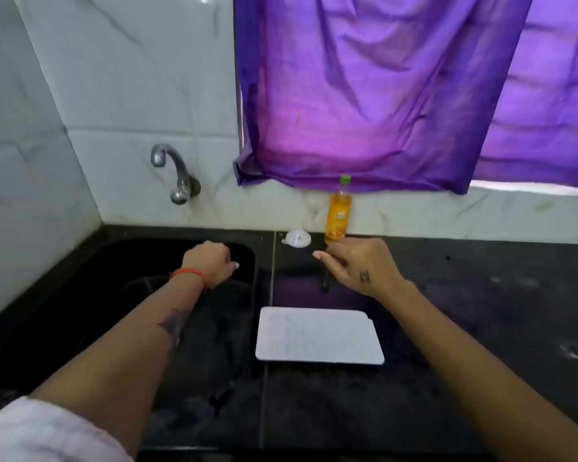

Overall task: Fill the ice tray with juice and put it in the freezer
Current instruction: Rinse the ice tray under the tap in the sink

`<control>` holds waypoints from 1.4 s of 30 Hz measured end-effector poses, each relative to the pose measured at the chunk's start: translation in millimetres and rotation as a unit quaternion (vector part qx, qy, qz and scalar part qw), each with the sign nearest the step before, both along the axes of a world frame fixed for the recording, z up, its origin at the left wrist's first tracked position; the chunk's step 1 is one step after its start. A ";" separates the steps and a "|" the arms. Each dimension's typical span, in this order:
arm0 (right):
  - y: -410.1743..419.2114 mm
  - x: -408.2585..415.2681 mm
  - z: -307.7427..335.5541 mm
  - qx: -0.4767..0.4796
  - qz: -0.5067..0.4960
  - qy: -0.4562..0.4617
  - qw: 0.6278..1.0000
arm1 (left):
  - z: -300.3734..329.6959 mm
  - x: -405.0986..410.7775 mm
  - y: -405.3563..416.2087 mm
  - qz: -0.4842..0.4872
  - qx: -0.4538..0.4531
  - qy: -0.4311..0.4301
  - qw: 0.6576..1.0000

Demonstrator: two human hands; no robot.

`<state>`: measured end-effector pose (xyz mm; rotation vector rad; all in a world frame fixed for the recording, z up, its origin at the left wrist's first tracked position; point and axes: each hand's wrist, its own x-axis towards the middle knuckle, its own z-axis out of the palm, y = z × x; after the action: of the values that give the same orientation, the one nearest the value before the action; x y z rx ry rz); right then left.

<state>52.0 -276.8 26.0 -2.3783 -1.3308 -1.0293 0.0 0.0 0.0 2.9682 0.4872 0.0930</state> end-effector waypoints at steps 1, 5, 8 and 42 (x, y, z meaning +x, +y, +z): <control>-9.1 0.6 -13.8 0.009 -0.005 0.021 1.000 | -13.4 -4.3 -5.9 0.008 -0.024 0.034 0.999; -46.0 -1.9 -69.3 -0.009 -0.072 0.127 0.989 | -73.4 -21.2 -33.6 0.047 -0.158 0.070 0.984; -69.4 -1.7 -112.2 -0.006 -0.138 0.235 0.962 | -104.8 -28.7 -55.5 0.087 -0.241 0.037 0.966; 196.9 69.7 -87.1 0.060 -0.127 0.481 0.865 | -109.2 -26.0 147.2 0.286 -0.631 -0.288 0.662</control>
<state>121.7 -79.9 -61.1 -2.4219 -0.5620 0.1175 -26.0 147.2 -109.2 1.2344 0.8649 0.4912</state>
